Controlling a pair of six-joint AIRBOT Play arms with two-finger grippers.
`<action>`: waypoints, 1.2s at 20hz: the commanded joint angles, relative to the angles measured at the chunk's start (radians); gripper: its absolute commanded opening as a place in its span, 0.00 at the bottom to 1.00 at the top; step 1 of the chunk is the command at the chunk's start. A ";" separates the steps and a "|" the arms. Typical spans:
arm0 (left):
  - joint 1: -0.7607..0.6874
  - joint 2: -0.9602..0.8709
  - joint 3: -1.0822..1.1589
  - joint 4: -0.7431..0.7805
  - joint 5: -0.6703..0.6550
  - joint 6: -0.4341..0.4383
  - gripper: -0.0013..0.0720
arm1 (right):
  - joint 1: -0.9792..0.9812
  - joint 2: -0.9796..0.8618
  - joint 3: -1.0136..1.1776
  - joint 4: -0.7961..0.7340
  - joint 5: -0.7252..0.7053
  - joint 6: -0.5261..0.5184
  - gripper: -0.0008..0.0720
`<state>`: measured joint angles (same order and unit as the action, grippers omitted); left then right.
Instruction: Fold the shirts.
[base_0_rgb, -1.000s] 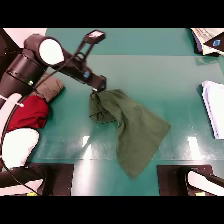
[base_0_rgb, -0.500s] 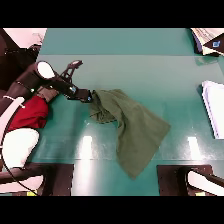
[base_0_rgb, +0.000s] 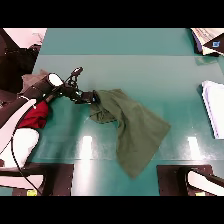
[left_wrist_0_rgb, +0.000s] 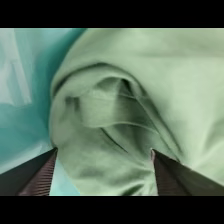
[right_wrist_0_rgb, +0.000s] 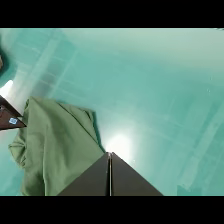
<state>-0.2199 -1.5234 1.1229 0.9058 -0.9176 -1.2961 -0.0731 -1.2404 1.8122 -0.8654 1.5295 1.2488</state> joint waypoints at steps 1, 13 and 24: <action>0.003 -0.011 -0.001 0.012 -0.011 0.008 0.98 | 0.000 -0.001 0.000 0.000 0.000 0.000 0.04; 0.002 -0.070 -0.008 -0.069 -0.021 0.073 0.65 | 0.000 -0.001 0.000 0.000 -0.011 0.000 0.04; 0.003 0.113 0.172 0.089 -0.067 0.067 0.06 | 0.000 0.104 -0.475 -0.151 0.053 0.000 0.16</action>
<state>-0.2180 -1.4803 1.2465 0.9279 -0.9688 -1.2301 -0.0731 -1.1877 1.5669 -0.9562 1.5890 1.2491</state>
